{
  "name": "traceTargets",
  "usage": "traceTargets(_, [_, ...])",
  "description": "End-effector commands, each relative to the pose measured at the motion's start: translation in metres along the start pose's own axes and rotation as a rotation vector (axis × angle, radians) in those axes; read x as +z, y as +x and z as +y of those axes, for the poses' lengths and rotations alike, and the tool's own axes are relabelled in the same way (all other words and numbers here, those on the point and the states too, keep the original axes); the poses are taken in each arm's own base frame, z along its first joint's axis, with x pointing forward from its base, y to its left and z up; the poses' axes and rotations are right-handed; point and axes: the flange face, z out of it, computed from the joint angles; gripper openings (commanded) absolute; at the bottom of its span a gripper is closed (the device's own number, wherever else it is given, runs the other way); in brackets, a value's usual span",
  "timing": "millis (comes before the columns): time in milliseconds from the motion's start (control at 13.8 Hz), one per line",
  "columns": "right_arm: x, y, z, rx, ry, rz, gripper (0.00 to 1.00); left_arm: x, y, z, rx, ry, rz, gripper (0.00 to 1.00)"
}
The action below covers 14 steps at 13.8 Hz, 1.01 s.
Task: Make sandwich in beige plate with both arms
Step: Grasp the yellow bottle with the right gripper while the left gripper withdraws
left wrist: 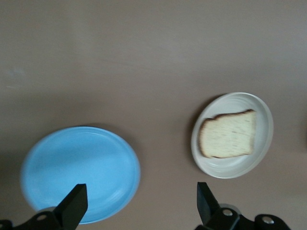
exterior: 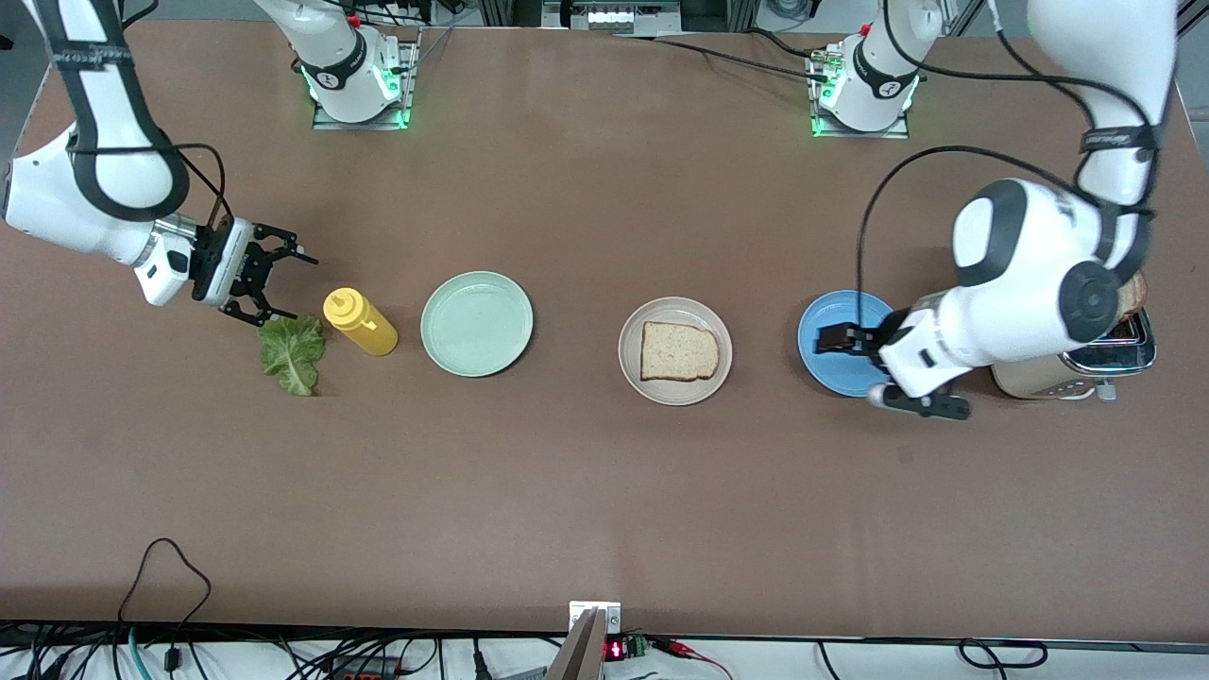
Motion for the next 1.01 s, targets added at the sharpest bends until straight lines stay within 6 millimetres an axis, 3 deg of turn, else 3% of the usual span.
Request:
traceTargets(0, [0.020,-0.026,0.004,-0.074,-0.018,0.127,1.00,-0.058,-0.006,-0.032,0.003,0.132,-0.037,1.00])
traceTargets(289, [0.048,-0.047,-0.002,-0.105,0.012,0.346,1.00,-0.109,-0.014,-0.056,-0.057,0.148,0.002,1.00])
traceTargets(578, [0.068,-0.076,-0.001,-0.105,0.017,0.399,1.00,-0.189,-0.053,-0.077,-0.126,0.186,0.116,1.00])
traceTargets(650, [0.070,-0.078,-0.002,-0.103,0.019,0.402,1.00,-0.199,-0.064,-0.078,-0.134,0.191,0.115,1.00])
traceTargets(795, [0.074,-0.081,-0.001,-0.096,0.020,0.402,1.00,-0.203,-0.076,-0.075,-0.148,0.194,0.098,1.00])
traceTargets(939, [0.080,-0.084,0.018,-0.131,0.001,0.418,1.00,-0.196,-0.093,-0.067,-0.150,0.200,0.113,1.00])
